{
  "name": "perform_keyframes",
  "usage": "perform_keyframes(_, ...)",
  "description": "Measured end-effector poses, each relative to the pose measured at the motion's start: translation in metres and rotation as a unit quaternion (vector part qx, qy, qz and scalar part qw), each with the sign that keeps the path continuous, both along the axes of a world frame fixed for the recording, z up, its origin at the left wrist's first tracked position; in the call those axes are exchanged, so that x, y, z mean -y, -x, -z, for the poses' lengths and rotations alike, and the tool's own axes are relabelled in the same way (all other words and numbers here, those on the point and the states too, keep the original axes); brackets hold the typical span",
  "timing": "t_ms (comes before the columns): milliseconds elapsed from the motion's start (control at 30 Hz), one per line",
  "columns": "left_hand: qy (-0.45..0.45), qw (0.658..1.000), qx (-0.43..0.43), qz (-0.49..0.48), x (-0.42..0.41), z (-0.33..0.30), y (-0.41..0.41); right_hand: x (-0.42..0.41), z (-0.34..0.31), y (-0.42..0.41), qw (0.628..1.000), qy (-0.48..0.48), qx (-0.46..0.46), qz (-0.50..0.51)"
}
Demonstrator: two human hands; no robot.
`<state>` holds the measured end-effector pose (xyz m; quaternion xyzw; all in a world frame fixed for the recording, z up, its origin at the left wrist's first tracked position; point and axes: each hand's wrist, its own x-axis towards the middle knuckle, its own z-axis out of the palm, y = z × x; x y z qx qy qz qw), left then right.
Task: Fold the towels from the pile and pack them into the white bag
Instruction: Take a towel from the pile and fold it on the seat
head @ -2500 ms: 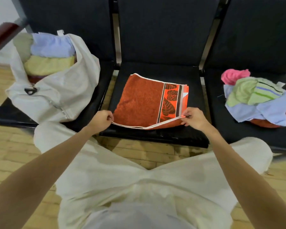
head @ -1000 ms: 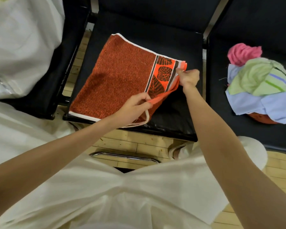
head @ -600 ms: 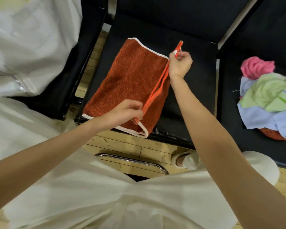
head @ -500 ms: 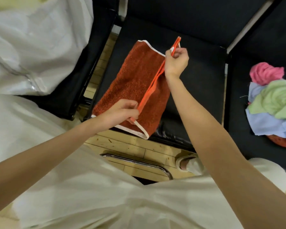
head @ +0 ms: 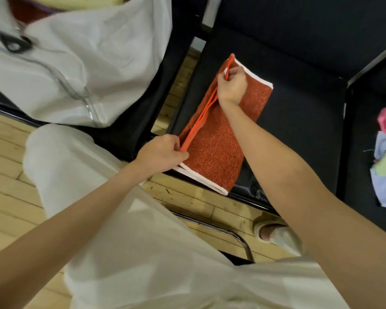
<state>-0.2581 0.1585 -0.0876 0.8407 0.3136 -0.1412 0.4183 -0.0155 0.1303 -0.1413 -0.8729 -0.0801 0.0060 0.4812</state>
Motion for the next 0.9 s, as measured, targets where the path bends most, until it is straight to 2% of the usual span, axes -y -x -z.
perform_keyframes(100, -0.095, 0.993, -0.046, 0.055, -0.001, 0.005, 0.004, 0.003, 0.002, 0.004, 0.995, 0.074, -0.024, -0.060)
perform_keyframes(167, -0.158, 0.984, -0.052, 0.069, 0.001, 0.006, 0.006, 0.010, -0.004, 0.011, 0.993, 0.078, -0.033, -0.078)
perform_keyframes(233, -0.213, 0.974, -0.020, 0.068, 0.004, 0.007, 0.006, 0.022, -0.012, 0.022, 0.991, 0.071, -0.045, -0.107)
perform_keyframes(300, -0.252, 0.961, 0.063, 0.093, 0.005, 0.011, 0.007, 0.045, -0.015, 0.040, 0.985, 0.056, -0.044, -0.158)
perform_keyframes(400, -0.229, 0.935, 0.164, 0.214, -0.001, 0.009, 0.004, 0.094, -0.020, 0.073, 0.965, 0.077, 0.009, -0.250)
perform_keyframes(500, -0.175, 0.919, 0.181, 0.303, -0.004, 0.002, 0.000, 0.144, -0.026, 0.099, 0.927, 0.137, 0.033, -0.347)
perform_keyframes(600, -0.173, 0.919, 0.144, 0.324, -0.005, 0.003, 0.001, 0.184, -0.033, 0.119, 0.878, 0.202, 0.042, -0.432)
perform_keyframes(700, -0.180, 0.924, 0.138, 0.307, -0.007, 0.006, -0.001, 0.207, -0.031, 0.131, 0.835, 0.223, 0.076, -0.497)
perform_keyframes(900, -0.230, 0.909, 0.130, 0.322, 0.005, 0.012, -0.010, 0.220, -0.017, 0.134, 0.798, 0.282, 0.163, -0.507)
